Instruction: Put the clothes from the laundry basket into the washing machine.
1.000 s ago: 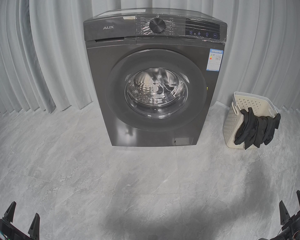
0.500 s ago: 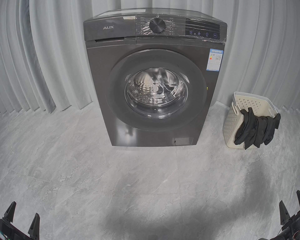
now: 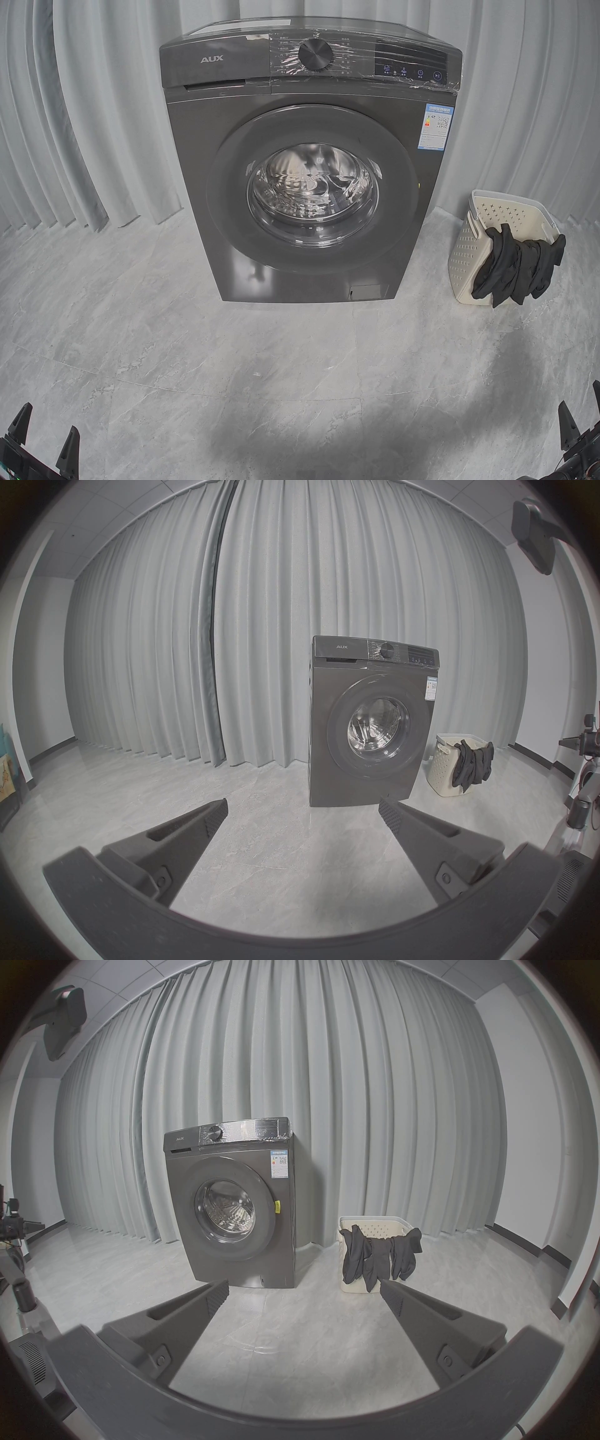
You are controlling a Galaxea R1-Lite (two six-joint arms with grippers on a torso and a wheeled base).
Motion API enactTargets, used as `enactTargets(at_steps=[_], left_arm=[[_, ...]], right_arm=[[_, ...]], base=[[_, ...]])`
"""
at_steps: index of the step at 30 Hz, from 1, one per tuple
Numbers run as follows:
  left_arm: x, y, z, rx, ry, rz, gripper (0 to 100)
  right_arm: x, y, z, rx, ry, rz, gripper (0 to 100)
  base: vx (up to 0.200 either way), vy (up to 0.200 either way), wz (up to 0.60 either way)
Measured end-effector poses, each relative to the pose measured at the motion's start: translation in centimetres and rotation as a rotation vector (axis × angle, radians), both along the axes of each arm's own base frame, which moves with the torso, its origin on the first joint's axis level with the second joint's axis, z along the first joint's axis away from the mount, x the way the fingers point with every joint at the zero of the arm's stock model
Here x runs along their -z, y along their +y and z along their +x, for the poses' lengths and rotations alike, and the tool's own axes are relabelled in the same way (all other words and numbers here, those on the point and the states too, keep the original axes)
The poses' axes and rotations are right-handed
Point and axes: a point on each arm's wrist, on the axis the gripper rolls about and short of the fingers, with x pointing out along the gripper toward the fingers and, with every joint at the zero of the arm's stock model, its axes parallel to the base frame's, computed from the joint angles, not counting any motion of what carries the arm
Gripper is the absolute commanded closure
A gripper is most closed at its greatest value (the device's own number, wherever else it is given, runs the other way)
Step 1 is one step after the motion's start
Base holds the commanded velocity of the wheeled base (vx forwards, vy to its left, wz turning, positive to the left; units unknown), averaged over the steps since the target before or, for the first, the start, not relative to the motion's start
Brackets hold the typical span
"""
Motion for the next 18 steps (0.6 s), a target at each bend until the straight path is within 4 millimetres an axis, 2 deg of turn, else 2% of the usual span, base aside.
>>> enactTargets(at_steps=[2, 11, 18], left_arm=[[0.00, 0.00, 0.00, 0.000, 0.000, 0.000, 0], [0.00, 0.00, 0.00, 0.000, 0.000, -0.005, 0], [0.00, 0.00, 0.00, 0.001, 0.000, -0.001, 0]], right_arm=[[0.00, 0.00, 0.00, 0.000, 0.000, 0.000, 0], [0.00, 0.00, 0.00, 0.000, 0.000, 0.000, 0], [0.00, 0.00, 0.00, -0.001, 0.000, 0.000, 0]], base=[[0.000, 0.000, 0.00], [0.200, 0.000, 0.00], [0.000, 0.000, 0.00]])
